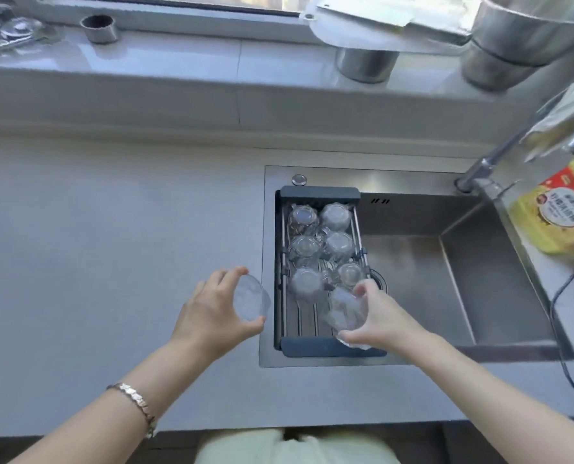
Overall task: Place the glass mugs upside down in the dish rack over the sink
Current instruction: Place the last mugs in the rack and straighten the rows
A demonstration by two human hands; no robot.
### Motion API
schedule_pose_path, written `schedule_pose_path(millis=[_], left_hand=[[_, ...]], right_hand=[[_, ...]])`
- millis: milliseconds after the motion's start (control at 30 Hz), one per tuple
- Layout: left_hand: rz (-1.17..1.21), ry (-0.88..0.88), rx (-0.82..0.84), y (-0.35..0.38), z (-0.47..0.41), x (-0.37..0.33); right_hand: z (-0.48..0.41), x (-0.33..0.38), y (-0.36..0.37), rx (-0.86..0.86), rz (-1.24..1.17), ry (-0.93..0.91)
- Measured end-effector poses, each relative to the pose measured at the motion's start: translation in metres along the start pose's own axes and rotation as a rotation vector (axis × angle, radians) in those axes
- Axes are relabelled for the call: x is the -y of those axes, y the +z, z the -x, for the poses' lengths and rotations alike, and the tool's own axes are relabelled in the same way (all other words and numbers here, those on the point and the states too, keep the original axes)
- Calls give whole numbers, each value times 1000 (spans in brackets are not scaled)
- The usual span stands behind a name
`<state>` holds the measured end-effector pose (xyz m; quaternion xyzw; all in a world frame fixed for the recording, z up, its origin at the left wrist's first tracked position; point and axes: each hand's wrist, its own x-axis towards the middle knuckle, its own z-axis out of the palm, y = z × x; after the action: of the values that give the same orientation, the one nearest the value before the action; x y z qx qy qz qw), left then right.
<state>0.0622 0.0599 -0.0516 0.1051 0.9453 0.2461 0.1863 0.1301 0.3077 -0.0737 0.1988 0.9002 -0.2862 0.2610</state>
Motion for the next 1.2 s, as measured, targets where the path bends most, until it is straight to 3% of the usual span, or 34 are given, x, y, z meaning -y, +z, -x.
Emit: schedule_pose_path(millis=[133, 267, 533, 700, 800, 933, 1200], left_hand=[[-11, -20, -2, 8, 9, -9], [-40, -43, -23, 7, 18, -9], [-40, -87, -48, 8, 27, -5], [-46, -92, -42, 10, 27, -4], [-47, -94, -28, 11, 25, -5], [-53, -90, -11, 12, 19, -8], [-56, -79, 29, 14, 13, -11]], right_hand=[[-20, 21, 15, -11, 487, -313], [-32, 44, 21, 131, 627, -335], [-35, 60, 38, -25, 699, -418], [-36, 39, 27, -25, 553, -415], [-34, 21, 28, -139, 509, -506], [-36, -2, 46, -214, 629, -591], [-49, -9, 63, -108, 416, -502]])
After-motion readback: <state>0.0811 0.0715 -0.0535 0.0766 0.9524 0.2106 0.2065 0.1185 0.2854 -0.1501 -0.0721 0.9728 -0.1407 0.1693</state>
